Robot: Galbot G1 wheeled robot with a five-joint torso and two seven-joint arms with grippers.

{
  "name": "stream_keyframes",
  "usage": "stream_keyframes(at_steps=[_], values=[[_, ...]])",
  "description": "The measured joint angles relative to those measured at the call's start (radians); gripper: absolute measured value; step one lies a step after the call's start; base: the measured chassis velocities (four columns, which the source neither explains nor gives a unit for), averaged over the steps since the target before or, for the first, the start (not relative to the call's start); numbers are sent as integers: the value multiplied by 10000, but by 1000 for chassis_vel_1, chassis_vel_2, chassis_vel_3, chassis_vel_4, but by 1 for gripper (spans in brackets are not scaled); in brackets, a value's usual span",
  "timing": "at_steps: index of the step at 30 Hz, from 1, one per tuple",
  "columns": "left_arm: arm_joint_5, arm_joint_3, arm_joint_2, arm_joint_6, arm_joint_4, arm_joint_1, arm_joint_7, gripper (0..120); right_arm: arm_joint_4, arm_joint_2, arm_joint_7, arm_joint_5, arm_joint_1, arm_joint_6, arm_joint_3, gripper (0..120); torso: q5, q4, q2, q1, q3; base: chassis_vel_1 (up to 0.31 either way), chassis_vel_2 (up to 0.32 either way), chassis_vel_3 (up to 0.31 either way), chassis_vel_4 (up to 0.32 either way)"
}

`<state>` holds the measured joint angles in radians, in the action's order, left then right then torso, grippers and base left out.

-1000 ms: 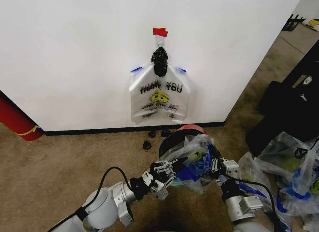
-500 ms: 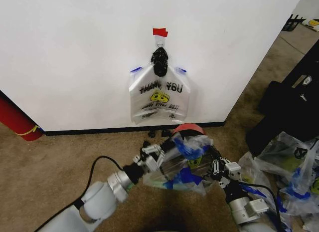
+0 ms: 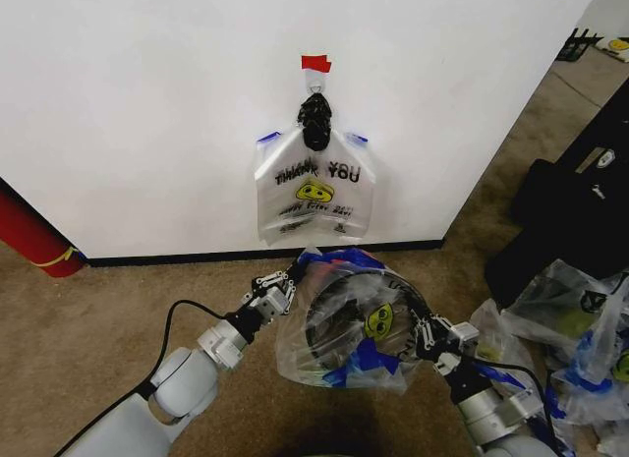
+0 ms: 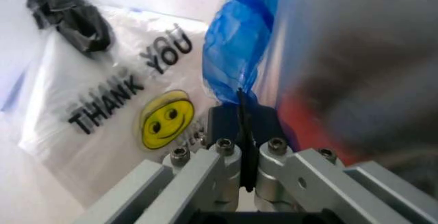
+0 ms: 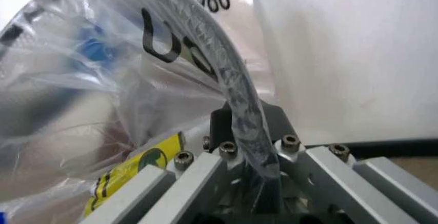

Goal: Pick up the garbage bag from the wall and place it over the trash bin.

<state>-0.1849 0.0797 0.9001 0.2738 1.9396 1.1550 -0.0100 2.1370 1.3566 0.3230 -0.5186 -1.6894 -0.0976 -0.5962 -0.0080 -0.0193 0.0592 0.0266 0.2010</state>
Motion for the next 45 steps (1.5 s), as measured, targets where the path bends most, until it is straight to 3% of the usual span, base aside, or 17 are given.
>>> stream_keyframes(at_steps=[9, 22, 26, 28, 30, 34, 39, 45], values=[[417, -125, 56, 163, -156, 67, -289, 5, -68, -25, -222, -1059, 34, 229, 13, 0, 0, 0, 0, 0, 0, 0, 0, 0, 0], [1615, 97, 1, -360, -130, -66, -663, 55, -601, 51, -1292, -1720, 469, 466, 203, 0, -1, 0, 0, 0, 0, 0, 0, 0, 0], [1917, 277, 8, -711, 352, -99, -955, 67, -736, 32, -1838, -1828, 679, 519, 262, 0, 3, 1, 0, 0, 0, 0, 0, 0, 0], [2739, 123, -139, -669, 1347, 204, -602, 79, -897, 50, -2165, -1569, 886, 488, 359, 0, 6, 0, 0, 0, -1, 0, 0, 0, 0], [2963, -59, -189, -472, 1679, 442, -242, 84, -959, 81, -2229, -1309, 976, 388, 415, 0, 4, 1, 0, 0, 0, 0, 0, 0, 0], [2429, -600, -186, 208, 2009, 1153, 976, 98, -970, 147, -2244, -444, 1144, -50, 545, 0, 0, 2, 0, 0, -1, 0, 0, 0, 0], [1396, -941, -283, -70, 1781, 1344, 1198, 97, -770, 93, -2234, 139, 1105, -544, 525, 0, 1, 0, 0, 0, 0, 0, 0, 0, 0], [1499, -1078, -374, -756, 1845, 1403, 1294, 78, -678, 56, -2000, 937, 958, -1264, 461, 0, 0, -1, 0, 0, -1, 0, 0, 0, 0]])
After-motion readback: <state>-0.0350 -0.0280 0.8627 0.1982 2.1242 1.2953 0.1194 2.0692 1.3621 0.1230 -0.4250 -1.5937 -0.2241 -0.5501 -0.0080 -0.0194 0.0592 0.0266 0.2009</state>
